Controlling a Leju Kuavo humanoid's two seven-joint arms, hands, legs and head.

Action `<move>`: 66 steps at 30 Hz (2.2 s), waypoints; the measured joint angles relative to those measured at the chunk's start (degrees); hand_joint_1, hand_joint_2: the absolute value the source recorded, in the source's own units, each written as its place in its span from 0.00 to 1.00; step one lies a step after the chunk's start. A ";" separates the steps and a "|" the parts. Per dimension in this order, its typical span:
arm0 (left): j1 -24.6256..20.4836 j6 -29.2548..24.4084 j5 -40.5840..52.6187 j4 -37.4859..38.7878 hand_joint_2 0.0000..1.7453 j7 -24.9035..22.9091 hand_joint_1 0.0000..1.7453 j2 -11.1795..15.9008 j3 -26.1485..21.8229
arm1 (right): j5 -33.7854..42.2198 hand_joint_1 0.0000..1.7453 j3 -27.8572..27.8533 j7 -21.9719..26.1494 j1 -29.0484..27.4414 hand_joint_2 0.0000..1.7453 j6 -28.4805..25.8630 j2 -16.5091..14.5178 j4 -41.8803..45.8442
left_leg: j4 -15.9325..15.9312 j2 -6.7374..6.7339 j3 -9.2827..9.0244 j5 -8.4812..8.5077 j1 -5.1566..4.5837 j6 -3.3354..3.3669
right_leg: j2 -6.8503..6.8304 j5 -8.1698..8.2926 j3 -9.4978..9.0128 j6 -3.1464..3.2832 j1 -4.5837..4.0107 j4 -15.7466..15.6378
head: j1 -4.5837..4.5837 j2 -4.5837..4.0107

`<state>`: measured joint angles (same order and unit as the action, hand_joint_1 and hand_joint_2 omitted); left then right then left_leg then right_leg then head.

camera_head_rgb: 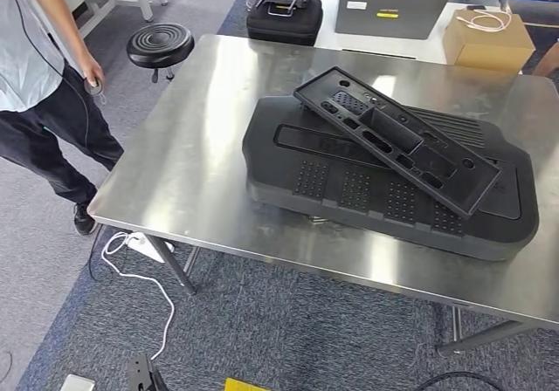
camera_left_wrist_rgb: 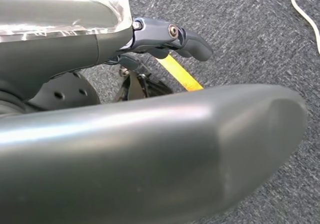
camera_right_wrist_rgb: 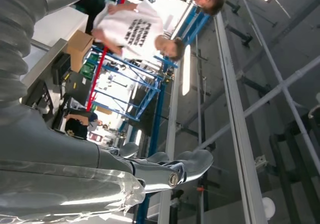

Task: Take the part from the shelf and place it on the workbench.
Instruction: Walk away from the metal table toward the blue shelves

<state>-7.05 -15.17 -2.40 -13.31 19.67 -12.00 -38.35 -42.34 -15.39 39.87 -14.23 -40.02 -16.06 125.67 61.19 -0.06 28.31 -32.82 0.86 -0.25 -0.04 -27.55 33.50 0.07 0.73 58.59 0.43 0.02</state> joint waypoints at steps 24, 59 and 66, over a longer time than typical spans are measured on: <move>0.04 -0.21 0.00 0.00 0.00 -0.13 0.00 -0.09 -1.13 | 0.99 0.00 -1.02 0.02 -0.27 1.00 0.00 -0.35 0.51 | 6.34 -0.29 7.83 -2.32 -0.54 0.18 | -0.44 -0.80 -4.99 1.58 -0.97 -4.20 | -0.03 0.00; 0.21 -0.32 -0.02 0.00 0.00 -0.13 0.00 0.14 -1.45 | -0.51 0.00 -2.48 0.07 -0.90 1.00 0.04 -0.55 0.13 | 10.75 -0.32 7.57 -0.05 0.02 -0.87 | -0.69 -0.05 -1.86 0.76 -0.72 -2.70 | -0.21 0.00; -0.01 -0.04 0.01 0.00 0.00 -0.14 0.00 0.11 -1.45 | -0.79 0.00 -2.65 0.07 -0.79 1.00 0.05 -0.48 -0.10 | -2.80 -0.24 0.10 0.63 0.05 0.82 | -0.52 1.13 2.19 -1.51 -0.52 0.62 | -0.20 0.00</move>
<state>-7.07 -15.21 -2.40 -13.31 19.52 -11.89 -39.80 -43.13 -18.04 39.93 -15.02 -39.97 -16.54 125.57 58.39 -0.29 28.41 -32.20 0.91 0.57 -0.56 -26.43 35.69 -1.44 0.22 59.21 0.22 0.02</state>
